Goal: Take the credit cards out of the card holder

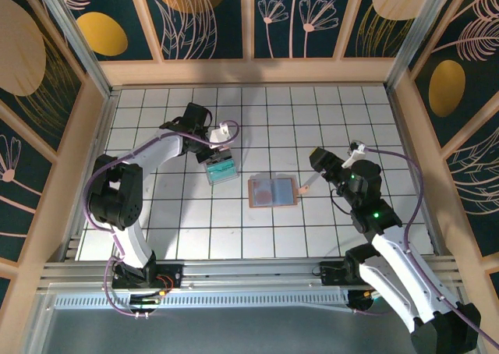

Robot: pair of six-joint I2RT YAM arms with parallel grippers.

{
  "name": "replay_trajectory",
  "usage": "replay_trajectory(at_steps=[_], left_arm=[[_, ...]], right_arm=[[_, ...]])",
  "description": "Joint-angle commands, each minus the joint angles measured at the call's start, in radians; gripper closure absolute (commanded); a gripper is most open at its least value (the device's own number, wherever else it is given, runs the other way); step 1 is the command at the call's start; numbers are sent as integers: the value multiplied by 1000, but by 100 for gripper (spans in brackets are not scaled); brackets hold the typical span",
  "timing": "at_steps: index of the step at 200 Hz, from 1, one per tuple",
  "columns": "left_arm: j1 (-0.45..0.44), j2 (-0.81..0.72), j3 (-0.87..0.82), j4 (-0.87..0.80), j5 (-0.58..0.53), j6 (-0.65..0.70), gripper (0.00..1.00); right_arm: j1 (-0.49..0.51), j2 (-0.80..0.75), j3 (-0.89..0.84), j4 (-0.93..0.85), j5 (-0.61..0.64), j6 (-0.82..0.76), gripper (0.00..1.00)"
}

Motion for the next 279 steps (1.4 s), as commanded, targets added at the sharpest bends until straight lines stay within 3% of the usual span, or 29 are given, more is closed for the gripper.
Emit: replay_trajectory(at_steps=[1, 53, 103, 133, 163, 231, 279], left_arm=[[-1, -12, 13, -54, -32, -16, 66], [-2, -79, 35, -71, -56, -50, 65], [-1, -216, 63, -81, -102, -130, 55], [-2, -313, 32, 26, -101, -278, 30], [-2, -433, -65, 229, -143, -521, 1], [-6, -693, -442, 596, -81, -1106, 1], [-79, -882, -638, 629, -315, -1259, 1]], right_arm=[[4, -10, -5, 29, 23, 13, 28], [5, 6, 9, 15, 19, 2, 30], [41, 75, 42, -50, 51, -19, 39], [128, 154, 85, -142, 139, -28, 45], [229, 250, 142, -242, 210, -15, 50], [455, 507, 274, -352, 274, -3, 58], [560, 747, 403, -417, 292, -32, 58]])
